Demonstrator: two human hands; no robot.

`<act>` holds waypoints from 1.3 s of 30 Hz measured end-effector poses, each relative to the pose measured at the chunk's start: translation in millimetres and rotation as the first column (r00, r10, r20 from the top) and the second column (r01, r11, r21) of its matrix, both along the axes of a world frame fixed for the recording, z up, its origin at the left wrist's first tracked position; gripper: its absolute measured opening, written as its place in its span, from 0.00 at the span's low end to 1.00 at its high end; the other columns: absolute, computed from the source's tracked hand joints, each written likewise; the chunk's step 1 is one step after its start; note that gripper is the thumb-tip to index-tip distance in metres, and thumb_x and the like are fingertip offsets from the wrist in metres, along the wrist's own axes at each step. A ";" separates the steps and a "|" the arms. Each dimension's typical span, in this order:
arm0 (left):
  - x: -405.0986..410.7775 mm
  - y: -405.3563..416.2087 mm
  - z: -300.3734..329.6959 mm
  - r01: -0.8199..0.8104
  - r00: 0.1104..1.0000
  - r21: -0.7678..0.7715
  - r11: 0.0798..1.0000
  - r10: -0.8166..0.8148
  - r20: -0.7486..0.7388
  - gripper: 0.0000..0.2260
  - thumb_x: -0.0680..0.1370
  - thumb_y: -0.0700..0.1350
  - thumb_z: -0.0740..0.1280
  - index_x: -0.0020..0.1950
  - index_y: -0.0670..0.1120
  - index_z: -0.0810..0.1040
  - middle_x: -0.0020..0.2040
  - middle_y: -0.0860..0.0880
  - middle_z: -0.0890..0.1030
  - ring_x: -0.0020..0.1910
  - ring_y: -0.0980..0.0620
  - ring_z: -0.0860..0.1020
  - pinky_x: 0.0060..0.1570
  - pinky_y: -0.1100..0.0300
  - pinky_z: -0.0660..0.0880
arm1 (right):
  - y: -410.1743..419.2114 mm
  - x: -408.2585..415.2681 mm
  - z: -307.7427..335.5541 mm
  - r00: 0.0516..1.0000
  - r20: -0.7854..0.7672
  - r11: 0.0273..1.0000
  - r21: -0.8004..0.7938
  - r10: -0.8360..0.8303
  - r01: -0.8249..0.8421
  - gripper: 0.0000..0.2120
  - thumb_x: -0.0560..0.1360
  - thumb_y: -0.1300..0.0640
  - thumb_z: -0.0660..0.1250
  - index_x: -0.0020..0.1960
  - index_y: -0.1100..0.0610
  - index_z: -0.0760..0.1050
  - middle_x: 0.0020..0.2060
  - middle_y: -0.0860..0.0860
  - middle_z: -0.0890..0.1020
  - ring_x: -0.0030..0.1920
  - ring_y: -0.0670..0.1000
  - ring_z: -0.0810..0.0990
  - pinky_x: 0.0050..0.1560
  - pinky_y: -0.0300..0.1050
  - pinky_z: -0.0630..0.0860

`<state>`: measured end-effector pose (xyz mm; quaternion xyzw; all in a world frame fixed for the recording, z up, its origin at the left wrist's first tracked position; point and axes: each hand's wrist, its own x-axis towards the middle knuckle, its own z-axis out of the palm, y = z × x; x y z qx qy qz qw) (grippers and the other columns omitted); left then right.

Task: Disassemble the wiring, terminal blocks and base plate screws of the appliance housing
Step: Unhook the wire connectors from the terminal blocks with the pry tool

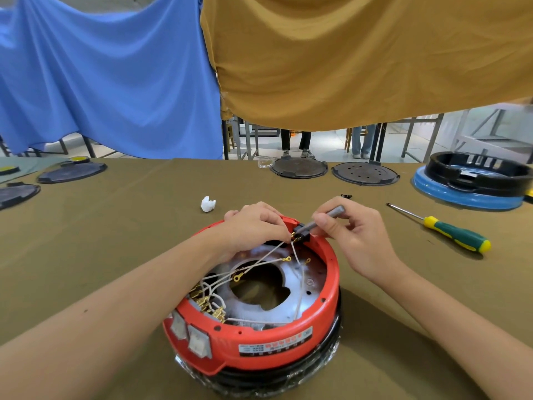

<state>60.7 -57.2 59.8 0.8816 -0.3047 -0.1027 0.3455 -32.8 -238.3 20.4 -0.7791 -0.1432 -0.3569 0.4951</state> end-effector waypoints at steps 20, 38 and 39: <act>1.7 0.6 -1.8 -0.007 1.000 -0.015 1.000 0.007 -0.009 0.05 0.71 0.53 0.73 0.40 0.54 0.86 0.57 0.64 0.75 0.64 0.54 0.67 0.71 0.50 0.58 | 0.4 -2.8 4.0 0.993 0.107 0.961 -0.264 -0.056 0.082 0.07 0.78 0.55 0.69 0.44 0.58 0.81 0.36 0.46 0.82 0.38 0.46 0.82 0.39 0.39 0.76; -0.2 1.0 0.6 0.010 1.000 -0.012 1.000 -0.010 -0.006 0.04 0.71 0.52 0.73 0.40 0.53 0.86 0.55 0.65 0.75 0.62 0.58 0.69 0.71 0.50 0.58 | 1.2 -2.9 3.9 0.997 0.056 0.975 -0.217 -0.044 0.055 0.05 0.78 0.57 0.68 0.44 0.55 0.81 0.38 0.42 0.83 0.39 0.43 0.83 0.38 0.30 0.74; -0.1 0.8 0.7 0.009 1.000 -0.015 1.000 -0.009 -0.008 0.04 0.71 0.52 0.73 0.40 0.53 0.86 0.55 0.65 0.75 0.62 0.57 0.69 0.71 0.50 0.58 | 1.7 -2.6 3.6 0.998 0.044 0.976 -0.213 -0.041 0.049 0.05 0.78 0.57 0.68 0.44 0.54 0.81 0.38 0.41 0.83 0.39 0.43 0.83 0.39 0.31 0.74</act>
